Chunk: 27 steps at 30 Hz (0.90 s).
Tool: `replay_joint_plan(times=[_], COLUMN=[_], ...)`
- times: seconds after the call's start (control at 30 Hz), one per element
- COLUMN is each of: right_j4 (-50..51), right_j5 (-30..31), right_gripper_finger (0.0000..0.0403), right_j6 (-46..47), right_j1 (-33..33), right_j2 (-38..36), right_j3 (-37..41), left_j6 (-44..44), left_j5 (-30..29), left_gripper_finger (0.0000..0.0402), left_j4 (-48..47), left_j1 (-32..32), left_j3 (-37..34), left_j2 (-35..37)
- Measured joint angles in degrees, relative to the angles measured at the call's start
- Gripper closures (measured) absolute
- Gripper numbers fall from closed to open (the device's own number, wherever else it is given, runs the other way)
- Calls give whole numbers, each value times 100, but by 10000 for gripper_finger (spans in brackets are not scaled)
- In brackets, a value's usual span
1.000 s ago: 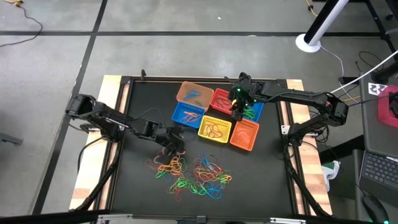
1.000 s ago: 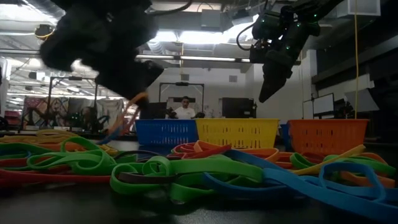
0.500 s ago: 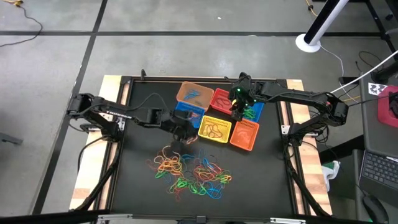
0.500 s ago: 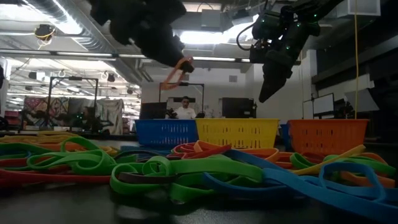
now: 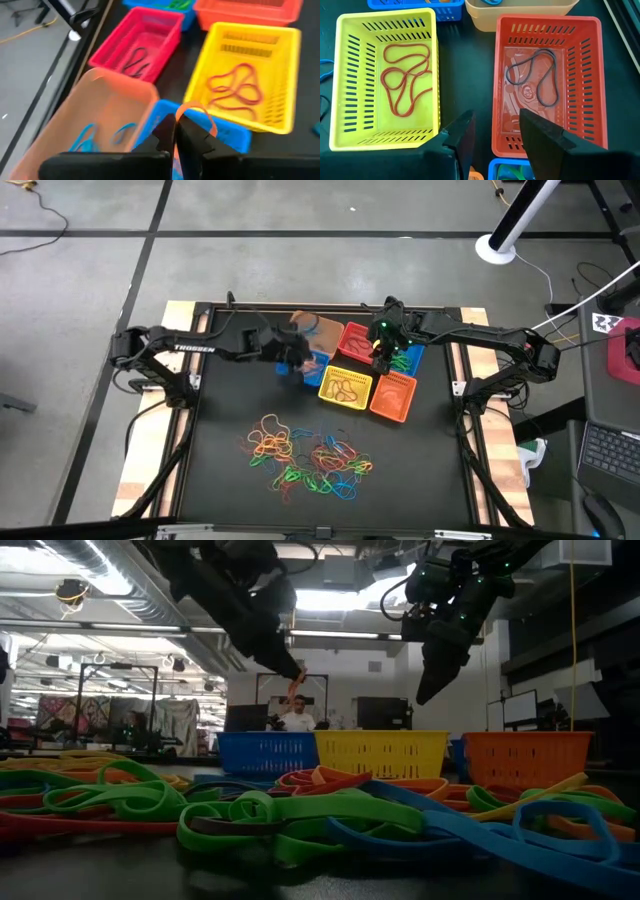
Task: Sort rubber bands into baskets
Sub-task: Put the orange rubber band into the left blue basket, then put the blue rubber band into the transparent orange basket
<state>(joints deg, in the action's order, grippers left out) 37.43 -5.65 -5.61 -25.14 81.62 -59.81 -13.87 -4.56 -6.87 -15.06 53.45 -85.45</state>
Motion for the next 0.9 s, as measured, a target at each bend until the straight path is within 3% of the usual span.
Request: replay_joint_plan(times=[0.3, 0.63, 0.9], right_j4=[-2, 0, 0], right_j5=[0, 0, 0], right_gripper_finger=[246, 246, 246], right_j6=[0, 0, 0], right_j1=[1, -1, -1], right_j2=[0, 0, 0], right_j3=[-2, 0, 0], left_j6=[87, 592, 1665], left_j5=[-18, 9, 1135], left_gripper_finger=[337, 280, 279], left_j4=[-12, -19, -708], left_j1=[-423, -425, 99], left_j3=[0, 0, -26], left_j2=[0, 0, 0])
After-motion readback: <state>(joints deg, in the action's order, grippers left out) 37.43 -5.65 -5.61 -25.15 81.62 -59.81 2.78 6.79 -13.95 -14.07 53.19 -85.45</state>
